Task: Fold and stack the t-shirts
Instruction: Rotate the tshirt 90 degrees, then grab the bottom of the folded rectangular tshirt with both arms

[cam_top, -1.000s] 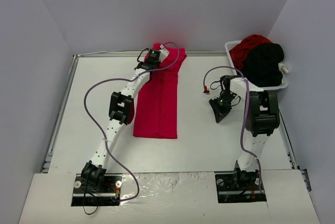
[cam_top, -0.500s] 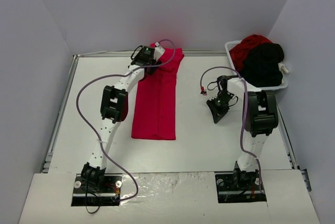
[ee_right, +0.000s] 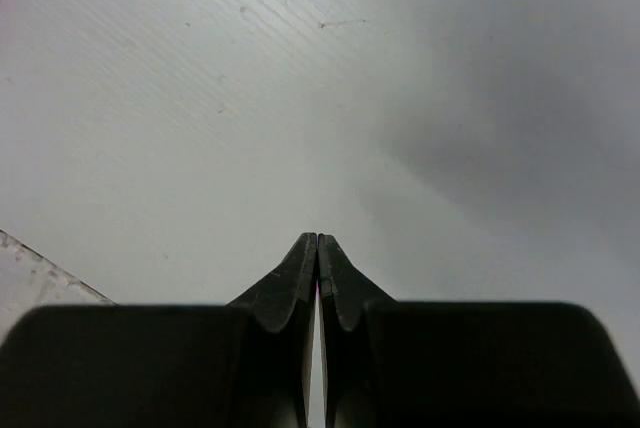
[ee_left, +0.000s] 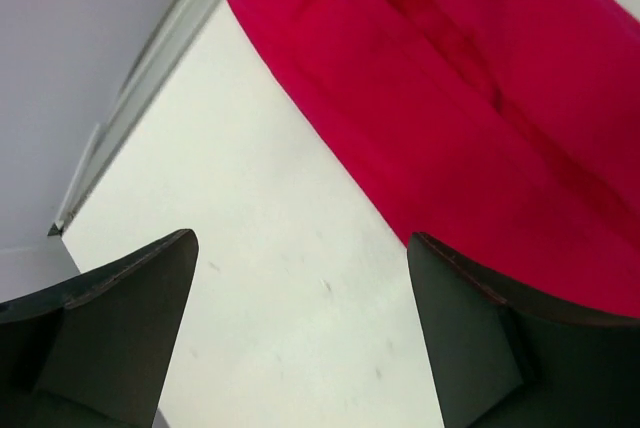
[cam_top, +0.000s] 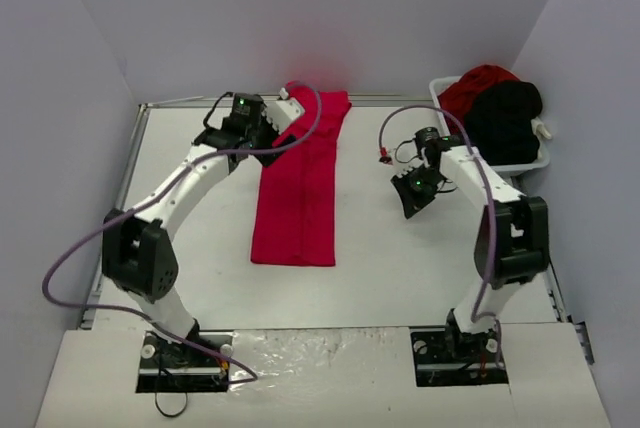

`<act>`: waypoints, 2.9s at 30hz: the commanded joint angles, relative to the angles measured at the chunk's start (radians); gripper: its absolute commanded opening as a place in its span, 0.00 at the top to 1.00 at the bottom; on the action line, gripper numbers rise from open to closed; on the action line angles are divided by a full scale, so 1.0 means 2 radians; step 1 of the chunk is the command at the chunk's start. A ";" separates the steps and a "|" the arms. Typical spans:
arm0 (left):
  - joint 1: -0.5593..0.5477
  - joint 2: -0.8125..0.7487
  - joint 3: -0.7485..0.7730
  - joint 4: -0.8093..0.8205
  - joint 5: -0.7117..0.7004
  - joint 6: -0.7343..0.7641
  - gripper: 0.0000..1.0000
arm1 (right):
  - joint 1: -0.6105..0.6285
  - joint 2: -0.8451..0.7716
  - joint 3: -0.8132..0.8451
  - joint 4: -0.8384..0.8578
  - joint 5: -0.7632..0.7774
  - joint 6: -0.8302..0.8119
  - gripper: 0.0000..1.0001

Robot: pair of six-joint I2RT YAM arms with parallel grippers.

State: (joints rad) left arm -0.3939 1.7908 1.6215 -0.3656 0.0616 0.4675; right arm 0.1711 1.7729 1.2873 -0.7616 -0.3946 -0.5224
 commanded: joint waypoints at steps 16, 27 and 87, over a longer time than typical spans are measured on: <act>-0.053 -0.393 -0.371 -0.191 0.113 0.070 0.15 | 0.138 -0.110 -0.054 -0.006 -0.005 0.006 0.87; -0.159 -0.421 -0.515 -0.043 -0.041 0.078 0.15 | 0.055 -0.086 -0.058 0.010 -0.009 0.010 0.83; -0.066 -0.221 -0.404 -0.033 0.127 0.088 0.98 | 0.121 -0.209 -0.116 0.062 -0.175 -0.207 0.78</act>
State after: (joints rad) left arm -0.5518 1.3235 0.7464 -0.3779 0.2375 0.6521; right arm 0.3801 1.3502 1.0874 -0.6579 -0.7010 -0.8448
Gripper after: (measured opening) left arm 0.045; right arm 0.211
